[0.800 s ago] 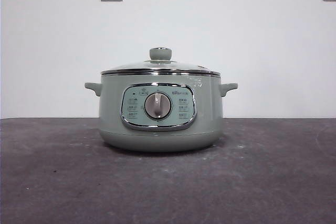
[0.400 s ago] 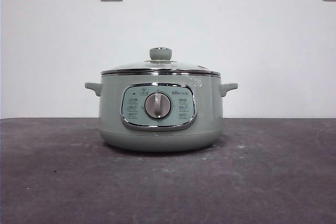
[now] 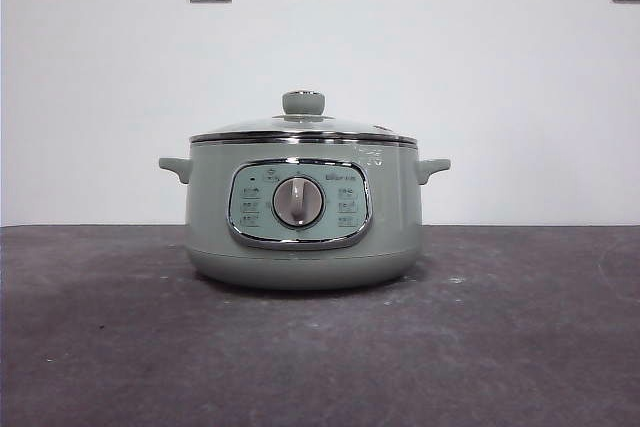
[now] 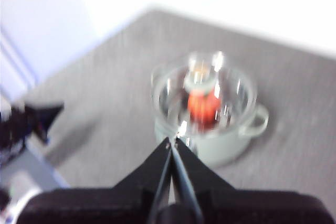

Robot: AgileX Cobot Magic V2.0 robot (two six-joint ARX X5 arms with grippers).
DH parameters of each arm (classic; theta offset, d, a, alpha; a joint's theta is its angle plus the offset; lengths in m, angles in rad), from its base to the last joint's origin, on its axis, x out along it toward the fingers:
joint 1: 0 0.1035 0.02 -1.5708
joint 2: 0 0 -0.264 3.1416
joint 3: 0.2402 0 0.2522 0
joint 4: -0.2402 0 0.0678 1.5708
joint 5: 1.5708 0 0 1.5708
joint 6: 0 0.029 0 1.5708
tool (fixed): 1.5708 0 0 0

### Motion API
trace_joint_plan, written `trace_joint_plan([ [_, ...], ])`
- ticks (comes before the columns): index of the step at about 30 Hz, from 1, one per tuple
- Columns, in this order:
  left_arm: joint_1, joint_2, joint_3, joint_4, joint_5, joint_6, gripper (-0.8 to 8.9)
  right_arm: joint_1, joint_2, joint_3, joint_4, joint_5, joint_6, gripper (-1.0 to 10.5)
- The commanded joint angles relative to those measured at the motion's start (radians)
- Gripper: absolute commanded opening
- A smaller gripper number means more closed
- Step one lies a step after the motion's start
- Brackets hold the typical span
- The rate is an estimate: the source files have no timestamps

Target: Pick up the pumpkin,open the lid,put the pumpkin in the pot,close the lid

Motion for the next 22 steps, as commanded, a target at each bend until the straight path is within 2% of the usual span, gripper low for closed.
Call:
trace_joint_plan([
  [1, 0.003, -0.002, -0.014, -0.002, 0.002, -0.007, -0.03, -0.109, -0.132, -0.206, 0.137, -0.008, 0.031, 0.0],
  [4, 0.003, -0.002, -0.014, -0.002, 0.002, -0.007, -0.03, -0.193, -0.261, -0.416, 0.305, 0.003, 0.034, 0.0],
  [6, 0.003, -0.002, -0.014, -0.002, 0.002, -0.007, -0.03, -0.230, -0.343, -0.556, 0.426, 0.060, 0.050, 0.0],
  [8, 0.003, -0.002, -0.014, -0.002, 0.002, -0.007, -0.03, -0.260, -0.426, -0.697, 0.541, 0.114, 0.079, 0.0],
  [10, 0.003, -0.002, -0.014, -0.002, 0.002, -0.007, -0.03, -0.282, -0.497, -0.825, 0.636, 0.123, 0.116, 0.0],
  [12, 0.003, -0.002, -0.014, -0.002, 0.002, -0.007, -0.03, -0.293, -0.552, -0.931, 0.712, 0.129, 0.134, 0.0],
  [16, 0.003, -0.002, -0.014, -0.002, 0.002, -0.007, -0.03, -0.295, -0.662, -1.163, 0.871, 0.229, 0.138, 0.0],
  [22, 0.003, -0.002, -0.014, -0.002, 0.002, -0.007, -0.03, -0.294, -0.793, -1.425, 1.014, 0.232, 0.128, 0.0],
])
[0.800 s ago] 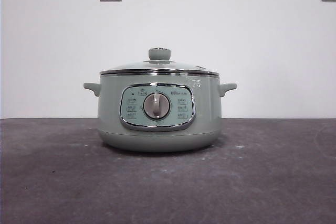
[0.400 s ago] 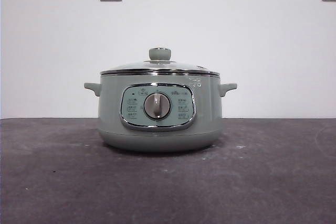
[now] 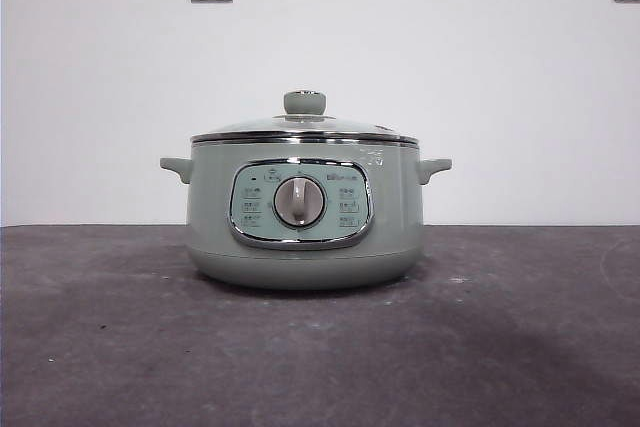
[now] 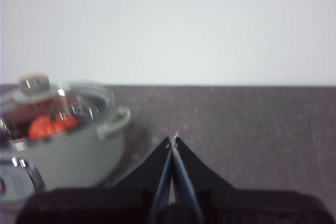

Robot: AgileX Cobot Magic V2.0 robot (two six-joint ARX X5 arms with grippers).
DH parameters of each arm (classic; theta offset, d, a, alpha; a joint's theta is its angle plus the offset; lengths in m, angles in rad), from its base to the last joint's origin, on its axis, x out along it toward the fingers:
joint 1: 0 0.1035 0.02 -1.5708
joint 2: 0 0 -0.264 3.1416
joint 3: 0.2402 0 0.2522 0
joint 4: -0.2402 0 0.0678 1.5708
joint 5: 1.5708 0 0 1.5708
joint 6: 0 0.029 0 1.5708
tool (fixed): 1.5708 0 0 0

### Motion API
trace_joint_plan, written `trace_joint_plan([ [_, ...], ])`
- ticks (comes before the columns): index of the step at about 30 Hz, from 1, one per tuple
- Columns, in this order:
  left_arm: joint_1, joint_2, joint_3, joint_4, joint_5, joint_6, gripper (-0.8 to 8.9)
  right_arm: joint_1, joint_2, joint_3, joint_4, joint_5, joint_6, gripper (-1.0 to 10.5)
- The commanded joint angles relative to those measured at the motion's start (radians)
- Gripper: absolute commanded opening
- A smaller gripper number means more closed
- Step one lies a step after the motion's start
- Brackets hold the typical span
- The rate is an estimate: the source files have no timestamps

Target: Pick up the pumpkin,open the lid,put the pumpkin in the pot,close the lid

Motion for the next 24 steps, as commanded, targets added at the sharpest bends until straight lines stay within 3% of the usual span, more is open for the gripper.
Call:
trace_joint_plan([
  [1, 0.003, -0.002, -0.014, -0.002, 0.002, -0.007, -0.03, 0.000, -0.055, -0.117, 0.063, 0.006, 0.003, 0.0],
  [9, 0.003, -0.002, -0.014, -0.002, 0.002, -0.007, -0.03, 0.000, -0.130, -0.273, 0.075, -0.002, -0.006, 0.0],
  [15, 0.003, -0.002, -0.014, -0.002, 0.002, -0.007, -0.03, 0.000, -0.144, -0.275, -0.014, -0.002, -0.031, 0.0],
  [24, 0.003, -0.002, -0.014, -0.002, 0.002, -0.007, -0.03, 0.000, -0.144, -0.275, -0.010, 0.000, -0.031, 0.0],
])
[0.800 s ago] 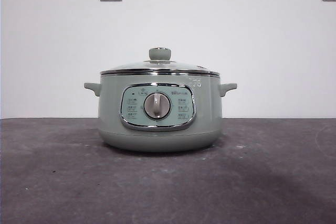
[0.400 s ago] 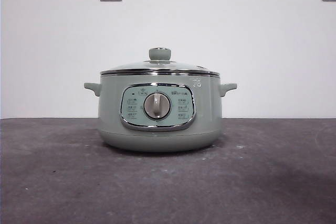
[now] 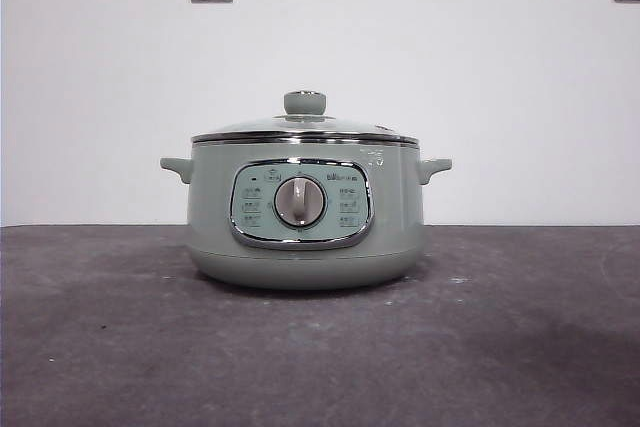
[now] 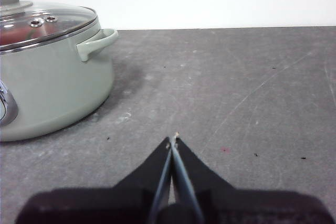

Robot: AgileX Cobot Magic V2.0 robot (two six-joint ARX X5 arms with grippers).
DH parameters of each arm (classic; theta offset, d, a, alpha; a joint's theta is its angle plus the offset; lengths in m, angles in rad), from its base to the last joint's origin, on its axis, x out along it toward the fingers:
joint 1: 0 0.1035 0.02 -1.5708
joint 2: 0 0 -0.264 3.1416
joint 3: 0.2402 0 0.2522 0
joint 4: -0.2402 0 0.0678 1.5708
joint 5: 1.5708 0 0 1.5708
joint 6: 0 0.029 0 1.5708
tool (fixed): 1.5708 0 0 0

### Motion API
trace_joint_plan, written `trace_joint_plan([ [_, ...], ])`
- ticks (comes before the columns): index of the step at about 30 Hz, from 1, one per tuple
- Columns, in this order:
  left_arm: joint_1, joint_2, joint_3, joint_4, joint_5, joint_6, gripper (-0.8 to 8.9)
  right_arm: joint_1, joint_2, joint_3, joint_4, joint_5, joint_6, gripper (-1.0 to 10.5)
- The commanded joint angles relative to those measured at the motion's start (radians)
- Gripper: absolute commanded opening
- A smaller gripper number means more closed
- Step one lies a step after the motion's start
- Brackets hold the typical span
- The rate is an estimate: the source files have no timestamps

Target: Pick up the pumpkin,open the lid,put the pumpkin in the pot,close the lid

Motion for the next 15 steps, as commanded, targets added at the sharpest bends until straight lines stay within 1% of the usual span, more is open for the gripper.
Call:
trace_joint_plan([
  [1, 0.003, -0.002, -0.014, -0.002, 0.002, -0.007, -0.03, 0.000, -0.004, -0.010, -0.009, 0.000, -0.009, 0.0],
  [15, 0.003, -0.002, -0.014, -0.002, 0.002, -0.007, -0.03, 0.000, 0.008, -0.010, -0.009, -0.001, -0.008, 0.0],
])
